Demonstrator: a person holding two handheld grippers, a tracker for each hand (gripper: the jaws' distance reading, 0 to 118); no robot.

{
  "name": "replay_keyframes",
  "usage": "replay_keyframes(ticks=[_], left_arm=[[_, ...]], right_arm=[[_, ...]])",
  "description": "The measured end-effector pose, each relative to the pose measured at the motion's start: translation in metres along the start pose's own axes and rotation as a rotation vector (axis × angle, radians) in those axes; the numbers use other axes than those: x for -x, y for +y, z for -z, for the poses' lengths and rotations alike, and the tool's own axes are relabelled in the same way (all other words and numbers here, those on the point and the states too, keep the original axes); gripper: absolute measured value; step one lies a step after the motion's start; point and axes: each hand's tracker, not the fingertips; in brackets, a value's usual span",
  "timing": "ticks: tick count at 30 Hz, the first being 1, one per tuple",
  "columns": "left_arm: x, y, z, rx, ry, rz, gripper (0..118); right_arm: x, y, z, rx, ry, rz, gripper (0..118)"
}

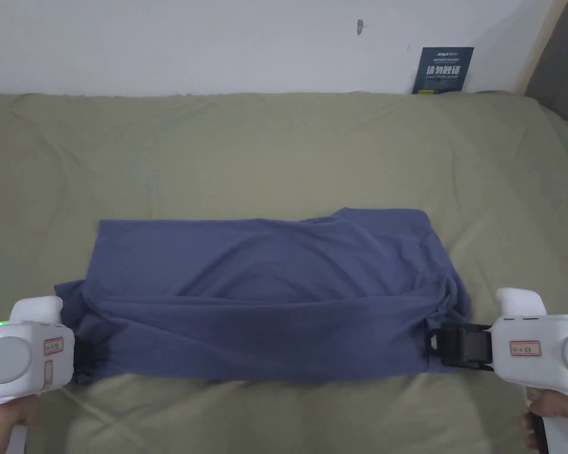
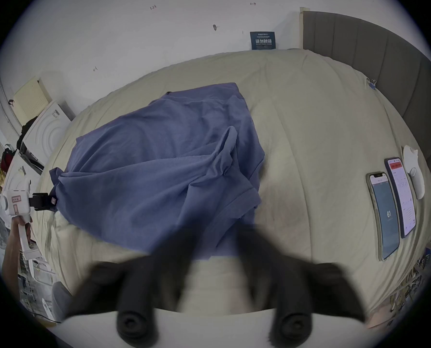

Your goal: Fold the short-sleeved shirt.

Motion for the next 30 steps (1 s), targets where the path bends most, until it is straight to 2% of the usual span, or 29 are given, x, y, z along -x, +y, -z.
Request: replay_keyframes(ticks=[4,5,7,8,9,10,11,12,14,17,21,30], left_arm=[[0.002,0.001,0.002,0.002,-0.003,-0.003,6],[0.005,0.002,0.006,0.002,-0.002,0.000,6],[0.006,0.004,0.007,0.005,-0.003,-0.002,6],[0.007,0.005,0.006,0.006,-0.006,-0.003,6],[0.007,0.005,0.005,0.008,-0.009,-0.005,6],[0.008,0.005,0.003,0.010,-0.010,-0.006,6],[0.008,0.005,0.002,0.007,-0.011,-0.006,6],[0.008,0.005,0.000,0.007,-0.010,-0.002,5],[0.006,0.003,-0.003,0.002,-0.001,0.010,5],[0.007,0.002,-0.012,0.000,0.001,0.009,5],[0.008,0.000,-0.026,-0.003,0.000,-0.001,5],[0.021,-0.036,-0.061,0.010,-0.010,0.000,5]], right_arm=[[0.004,-0.003,0.014,0.051,0.022,0.011,116],[0.005,-0.005,0.017,0.059,0.017,-0.002,105],[0.012,-0.003,0.013,0.047,-0.009,-0.017,53],[0.012,-0.004,0.009,0.037,-0.062,-0.030,39],[0.011,-0.004,0.004,0.024,0.026,-0.011,21],[-0.001,0.000,0.010,0.040,0.079,0.024,18],[-0.002,0.000,0.009,0.025,0.081,0.028,18],[0.003,0.000,0.007,0.016,0.025,-0.027,17],[0.020,-0.002,-0.004,0.018,0.001,-0.088,17],[0.032,-0.006,-0.021,0.002,0.015,-0.067,17],[0.019,-0.003,-0.036,-0.011,0.056,-0.032,17],[0.017,-0.038,-0.071,-0.006,0.061,-0.055,17]])
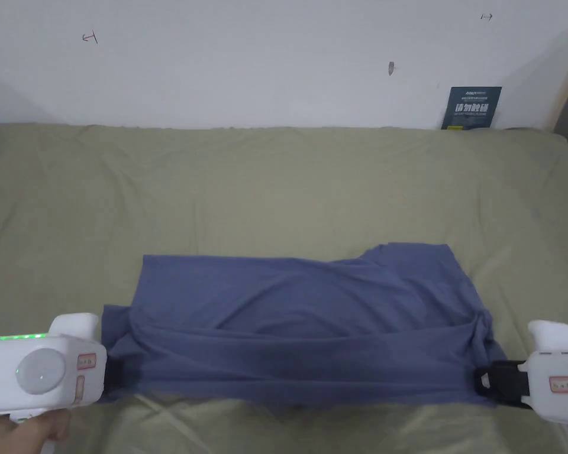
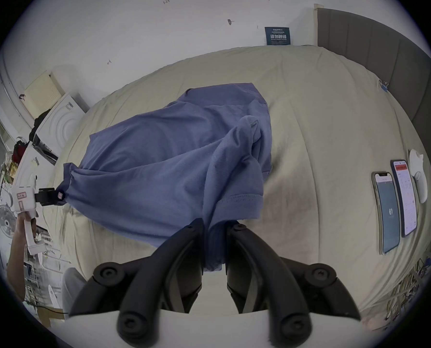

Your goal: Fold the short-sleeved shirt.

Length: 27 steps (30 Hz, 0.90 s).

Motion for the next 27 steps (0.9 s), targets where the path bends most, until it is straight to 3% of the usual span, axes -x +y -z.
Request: replay_keyframes(ticks=[14,15,16,17,18,19,20,21,27], left_arm=[[0.012,-0.086,-0.038,0.013,-0.031,-0.033,5],[0.012,-0.087,-0.036,0.016,-0.031,-0.035,5],[0.012,-0.087,-0.033,0.019,-0.029,-0.037,5],[0.014,-0.086,-0.030,0.020,-0.028,-0.049,10],[0.017,-0.085,-0.027,0.025,-0.033,-0.062,29],[0.017,-0.086,-0.026,0.036,-0.048,-0.089,65],[0.018,-0.085,-0.025,0.047,-0.033,-0.100,95],[0.021,-0.085,-0.025,0.062,-0.022,-0.106,99],[0.027,-0.064,-0.056,-0.028,0.034,-0.056,101]], right_arm=[[-0.020,-0.076,-0.016,0.048,0.017,0.039,17],[-0.021,-0.075,-0.014,0.052,0.015,0.033,18],[-0.018,-0.075,-0.013,0.053,0.004,0.026,26],[-0.016,-0.075,-0.011,0.057,-0.005,0.020,57],[-0.015,-0.073,-0.010,0.065,-0.037,0.010,86],[-0.015,-0.072,-0.010,0.073,-0.080,-0.008,108],[-0.013,-0.074,-0.011,0.075,-0.091,-0.018,115],[-0.013,-0.074,-0.015,0.066,-0.076,-0.013,116],[-0.008,-0.050,-0.041,0.020,-0.063,-0.040,115]])
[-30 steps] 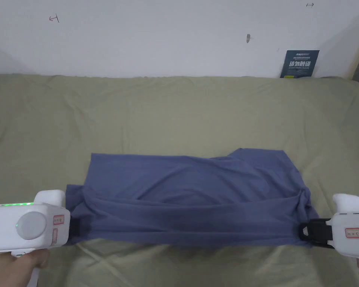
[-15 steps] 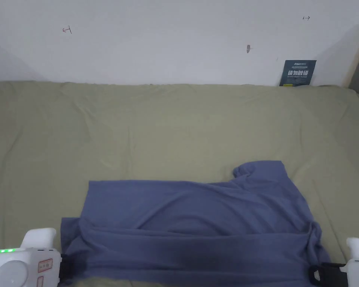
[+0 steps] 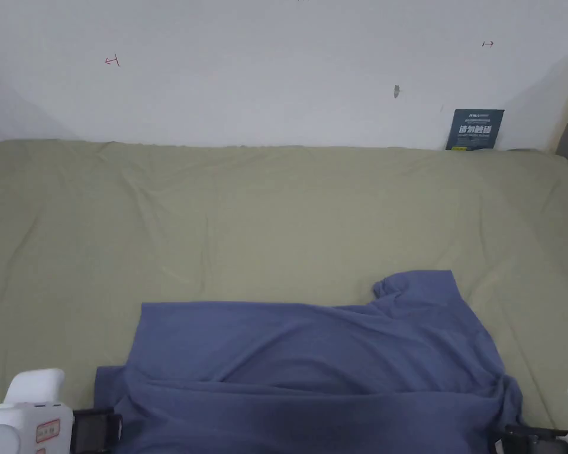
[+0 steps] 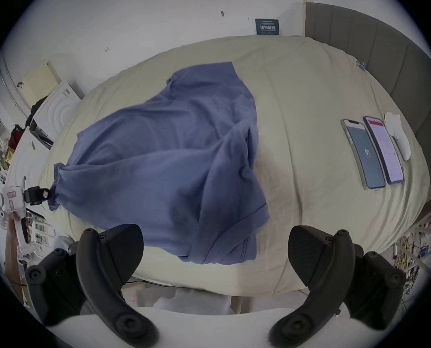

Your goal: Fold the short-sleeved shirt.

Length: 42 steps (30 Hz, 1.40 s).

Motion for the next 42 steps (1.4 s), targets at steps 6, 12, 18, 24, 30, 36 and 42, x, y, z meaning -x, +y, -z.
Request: replay_keyframes(ticks=[6,12,18,24,30,36,42], left_arm=[[-0.021,0.063,0.003,-0.120,-0.045,0.061,3],[-0.048,0.135,0.070,-0.072,-0.051,0.081,10],[-0.049,0.171,0.145,0.026,-0.038,0.018,107],[-0.058,0.182,0.180,0.115,0.049,0.067,107],[-0.060,0.176,0.166,0.070,0.028,0.104,59],[-0.064,0.175,0.165,0.079,-0.005,0.091,1],[-0.065,0.175,0.166,0.075,0.004,0.087,1]], right_arm=[[0.022,0.050,-0.001,-0.133,-0.030,-0.026,8],[0.026,0.093,0.034,-0.125,-0.031,-0.010,3],[0.016,0.110,0.062,-0.090,-0.033,-0.018,3],[0.000,0.121,0.081,-0.068,-0.047,-0.008,3],[-0.019,0.135,0.088,-0.066,-0.065,0.014,3],[-0.035,0.163,0.101,-0.043,-0.066,0.055,69],[-0.041,0.184,0.148,0.098,-0.091,0.033,118]])
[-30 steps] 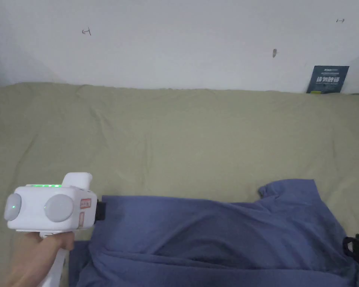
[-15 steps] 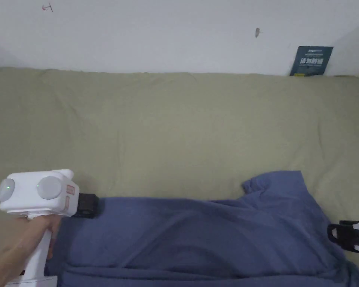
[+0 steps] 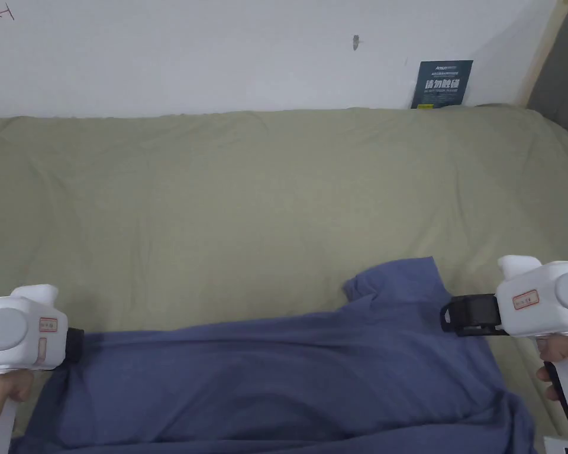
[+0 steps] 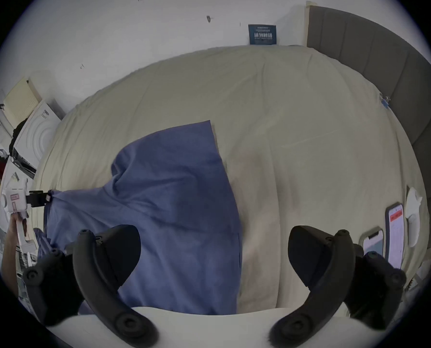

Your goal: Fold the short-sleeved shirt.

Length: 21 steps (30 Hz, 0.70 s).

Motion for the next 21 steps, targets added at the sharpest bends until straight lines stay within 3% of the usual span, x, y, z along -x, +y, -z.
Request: replay_keyframes(ticks=[3,4,5,7,9,13,16,21], left_arm=[[0.002,0.002,0.003,0.005,-0.002,-0.013,1],[0.002,0.002,0.003,0.006,0.000,-0.009,1],[0.001,0.002,0.004,0.005,0.002,-0.003,1],[0.002,0.002,0.004,0.003,0.005,-0.002,1],[0.001,0.002,0.002,0.000,0.008,0.004,1],[0.005,-0.002,-0.011,-0.019,-0.015,0.002,1],[0.009,-0.009,-0.030,-0.055,-0.056,-0.015,1],[0.019,-0.029,-0.069,-0.101,-0.088,-0.024,1]], right_arm=[[0.001,0.008,0.024,0.064,-0.015,-0.041,113],[0.002,0.009,0.029,0.065,-0.036,-0.052,103],[0.003,0.008,0.034,0.065,-0.067,-0.073,80],[0.003,0.006,0.035,0.073,-0.106,-0.081,72],[0.000,0.007,0.020,0.045,-0.055,-0.069,3],[0.004,0.009,-0.004,-0.035,0.045,-0.048,3],[0.006,-0.004,-0.031,-0.112,0.037,-0.084,3],[0.001,-0.030,-0.078,-0.181,0.117,-0.046,3]])
